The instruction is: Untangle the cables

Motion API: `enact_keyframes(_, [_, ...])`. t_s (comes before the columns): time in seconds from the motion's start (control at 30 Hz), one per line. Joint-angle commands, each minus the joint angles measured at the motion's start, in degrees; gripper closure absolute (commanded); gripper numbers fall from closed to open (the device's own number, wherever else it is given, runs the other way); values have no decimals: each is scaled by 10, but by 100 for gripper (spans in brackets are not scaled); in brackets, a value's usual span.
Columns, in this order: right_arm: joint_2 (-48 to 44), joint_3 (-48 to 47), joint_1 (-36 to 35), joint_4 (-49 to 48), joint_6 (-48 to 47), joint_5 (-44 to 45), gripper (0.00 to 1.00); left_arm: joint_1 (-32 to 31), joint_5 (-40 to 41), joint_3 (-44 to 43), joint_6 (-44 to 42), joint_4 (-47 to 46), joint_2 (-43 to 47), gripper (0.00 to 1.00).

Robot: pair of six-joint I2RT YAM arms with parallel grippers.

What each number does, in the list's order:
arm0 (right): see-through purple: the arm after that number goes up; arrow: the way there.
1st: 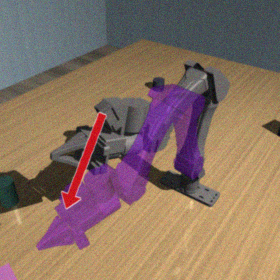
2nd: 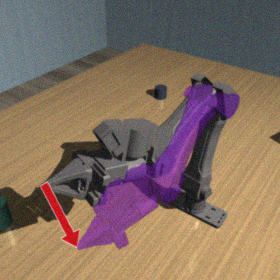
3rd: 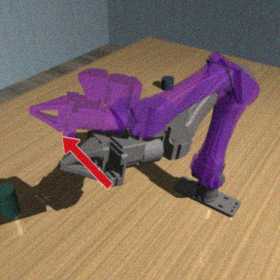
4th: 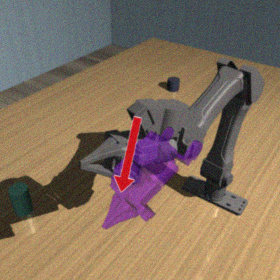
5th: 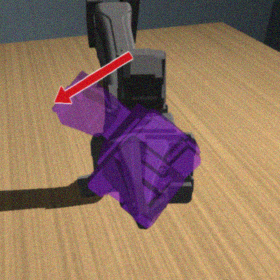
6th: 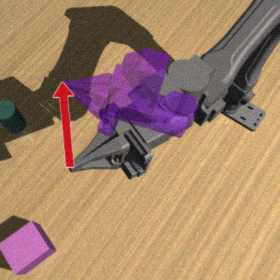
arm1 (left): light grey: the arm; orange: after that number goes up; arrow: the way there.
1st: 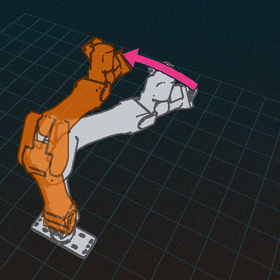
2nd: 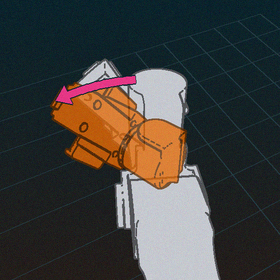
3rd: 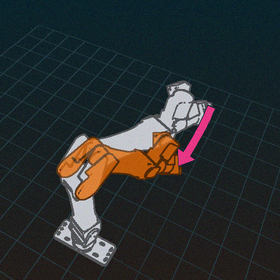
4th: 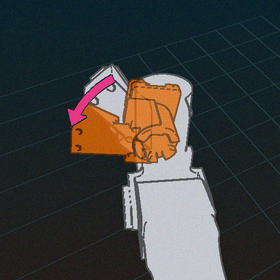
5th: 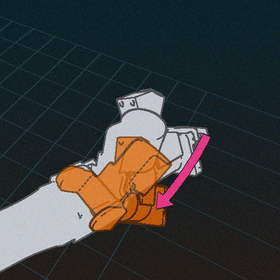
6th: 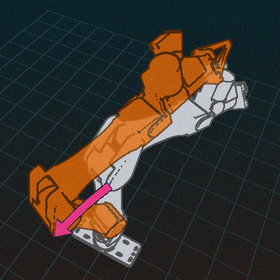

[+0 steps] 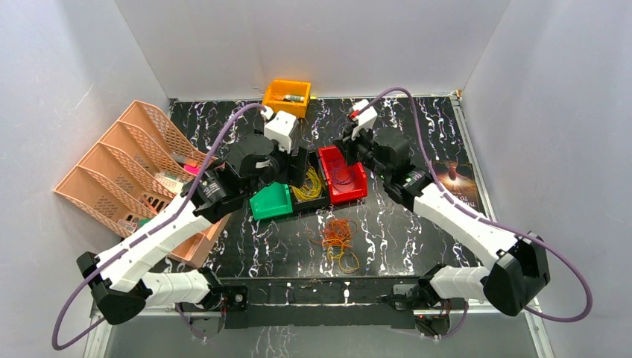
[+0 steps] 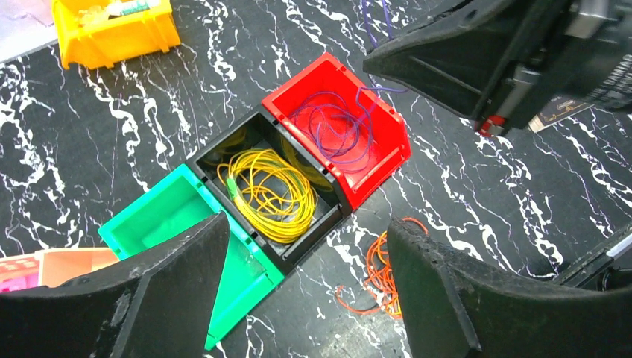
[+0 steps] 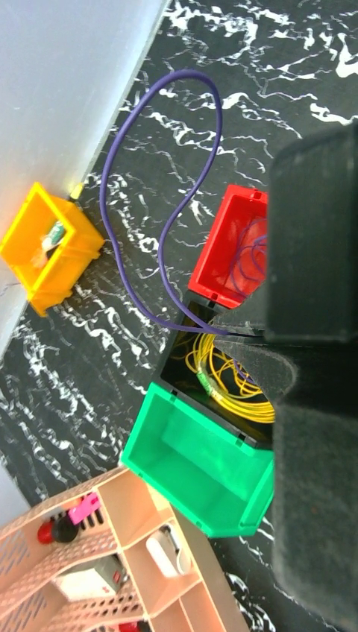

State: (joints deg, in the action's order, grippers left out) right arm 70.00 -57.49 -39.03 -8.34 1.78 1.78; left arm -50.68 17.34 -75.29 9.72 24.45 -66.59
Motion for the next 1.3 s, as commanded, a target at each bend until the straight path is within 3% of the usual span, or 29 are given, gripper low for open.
enact_keyframes(0.0, [21,-29,4,-6,21,47,100,4,14,18,16,1,38,22])
enact_keyframes(0.23, [64,-27,11,-38,18,79,100,3,24,34,22,4,45,10])
enact_keyframes(0.8, [186,-68,48,-40,-1,120,100,3,12,34,30,10,22,7])
enact_keyframes(1.27, [252,-117,48,56,9,5,99,3,16,43,38,21,35,6])
